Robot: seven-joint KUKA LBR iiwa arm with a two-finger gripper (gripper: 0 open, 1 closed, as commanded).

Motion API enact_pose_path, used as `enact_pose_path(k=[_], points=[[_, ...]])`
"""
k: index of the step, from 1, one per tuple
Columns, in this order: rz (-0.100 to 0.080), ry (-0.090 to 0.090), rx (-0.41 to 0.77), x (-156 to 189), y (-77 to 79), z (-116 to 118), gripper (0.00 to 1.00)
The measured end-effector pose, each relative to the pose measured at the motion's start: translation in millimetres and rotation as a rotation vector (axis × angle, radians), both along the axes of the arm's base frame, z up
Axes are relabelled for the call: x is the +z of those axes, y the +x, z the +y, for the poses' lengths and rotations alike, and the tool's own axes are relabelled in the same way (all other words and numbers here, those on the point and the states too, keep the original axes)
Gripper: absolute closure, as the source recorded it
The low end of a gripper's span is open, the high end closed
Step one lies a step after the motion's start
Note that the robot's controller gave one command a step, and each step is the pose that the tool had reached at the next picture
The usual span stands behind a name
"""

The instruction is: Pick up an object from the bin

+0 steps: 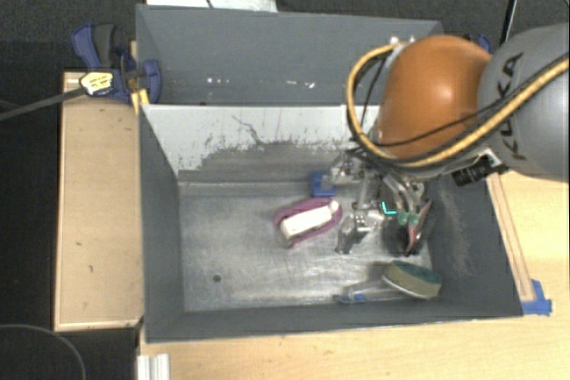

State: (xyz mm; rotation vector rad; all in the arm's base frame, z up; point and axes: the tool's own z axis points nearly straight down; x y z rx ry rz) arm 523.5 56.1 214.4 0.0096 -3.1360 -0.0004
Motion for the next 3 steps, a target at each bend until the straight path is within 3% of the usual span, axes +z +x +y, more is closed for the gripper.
enact_pose_path(k=[1,2,3], points=[[-0.003,0.002,0.340,-123.2,34.5,10.9,0.00],[-0.008,0.002,0.335,-120.0,35.7,11.3,1.00],[-0.017,0.000,0.308,-17.5,47.4,13.4,1.00]])
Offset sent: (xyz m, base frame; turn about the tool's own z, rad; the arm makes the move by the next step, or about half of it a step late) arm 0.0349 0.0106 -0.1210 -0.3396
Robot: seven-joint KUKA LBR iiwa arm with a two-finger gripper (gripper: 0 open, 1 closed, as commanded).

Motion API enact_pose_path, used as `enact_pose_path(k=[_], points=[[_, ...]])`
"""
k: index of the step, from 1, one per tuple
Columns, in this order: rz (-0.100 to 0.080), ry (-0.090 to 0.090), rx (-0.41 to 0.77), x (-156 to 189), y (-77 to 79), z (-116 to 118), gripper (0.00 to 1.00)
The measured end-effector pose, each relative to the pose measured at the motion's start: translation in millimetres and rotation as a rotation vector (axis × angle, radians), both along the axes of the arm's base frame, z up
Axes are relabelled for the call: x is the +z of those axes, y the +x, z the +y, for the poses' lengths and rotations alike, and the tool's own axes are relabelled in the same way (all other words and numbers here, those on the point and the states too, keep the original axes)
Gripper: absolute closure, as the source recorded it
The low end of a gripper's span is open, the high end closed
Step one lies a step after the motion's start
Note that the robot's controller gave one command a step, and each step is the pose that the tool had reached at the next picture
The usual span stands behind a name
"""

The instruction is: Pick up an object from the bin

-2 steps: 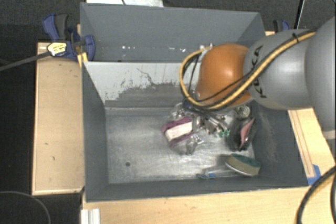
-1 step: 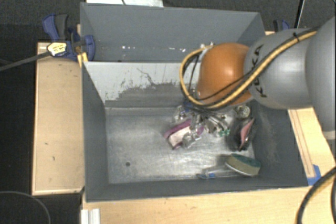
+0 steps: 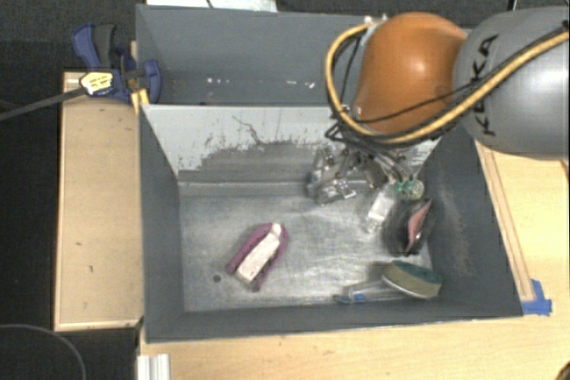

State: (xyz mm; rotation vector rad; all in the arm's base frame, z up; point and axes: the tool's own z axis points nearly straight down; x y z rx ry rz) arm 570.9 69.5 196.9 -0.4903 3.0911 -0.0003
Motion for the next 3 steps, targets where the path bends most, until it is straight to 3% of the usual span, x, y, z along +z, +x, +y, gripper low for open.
enact_pose_path(k=[1,2,3], points=[[0.010,-0.001,-0.003,-5.1,-2.1,-0.2,0.00],[0.004,0.004,-0.370,-124.1,-29.1,-17.7,0.00],[0.006,0.006,-0.291,-84.8,-27.4,54.1,0.00]])
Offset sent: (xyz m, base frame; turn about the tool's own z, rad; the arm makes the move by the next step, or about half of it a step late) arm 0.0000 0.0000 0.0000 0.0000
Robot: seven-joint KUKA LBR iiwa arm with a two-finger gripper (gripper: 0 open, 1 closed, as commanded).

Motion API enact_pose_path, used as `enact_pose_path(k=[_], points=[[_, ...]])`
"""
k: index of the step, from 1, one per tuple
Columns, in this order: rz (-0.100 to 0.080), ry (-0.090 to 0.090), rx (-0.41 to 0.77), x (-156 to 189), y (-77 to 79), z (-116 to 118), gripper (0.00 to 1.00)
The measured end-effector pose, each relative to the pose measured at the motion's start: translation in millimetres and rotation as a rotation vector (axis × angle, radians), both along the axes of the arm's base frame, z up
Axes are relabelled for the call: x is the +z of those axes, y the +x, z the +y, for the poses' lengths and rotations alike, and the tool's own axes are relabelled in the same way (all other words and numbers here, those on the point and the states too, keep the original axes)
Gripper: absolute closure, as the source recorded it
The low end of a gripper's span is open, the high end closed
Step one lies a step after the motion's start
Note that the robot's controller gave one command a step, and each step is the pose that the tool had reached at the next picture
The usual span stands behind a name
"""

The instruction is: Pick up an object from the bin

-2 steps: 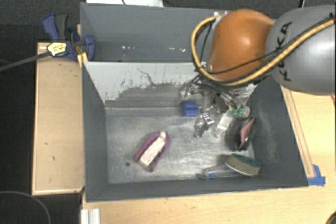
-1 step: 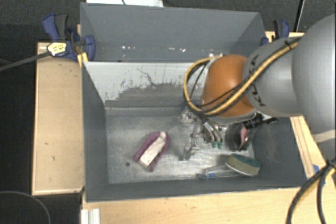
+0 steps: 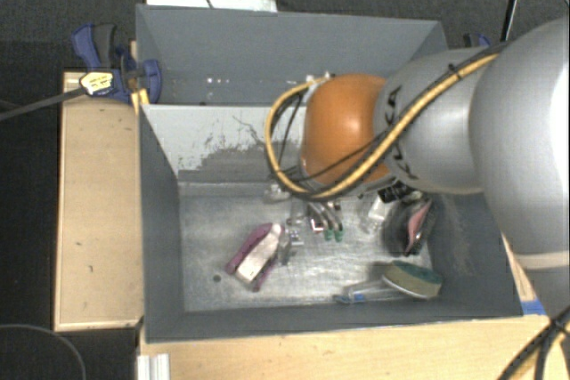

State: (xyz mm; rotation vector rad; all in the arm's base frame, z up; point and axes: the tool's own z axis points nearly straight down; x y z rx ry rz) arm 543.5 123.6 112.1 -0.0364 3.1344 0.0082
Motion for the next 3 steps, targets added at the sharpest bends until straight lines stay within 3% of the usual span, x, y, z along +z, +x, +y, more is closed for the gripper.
enact_pose_path(k=[1,2,3], points=[[0.001,-0.002,-0.046,-41.9,-31.7,38.7,0.00],[-0.009,0.000,-0.050,-38.2,-27.5,36.8,1.00],[-0.002,-0.003,-0.043,91.3,-27.2,9.1,1.00]])
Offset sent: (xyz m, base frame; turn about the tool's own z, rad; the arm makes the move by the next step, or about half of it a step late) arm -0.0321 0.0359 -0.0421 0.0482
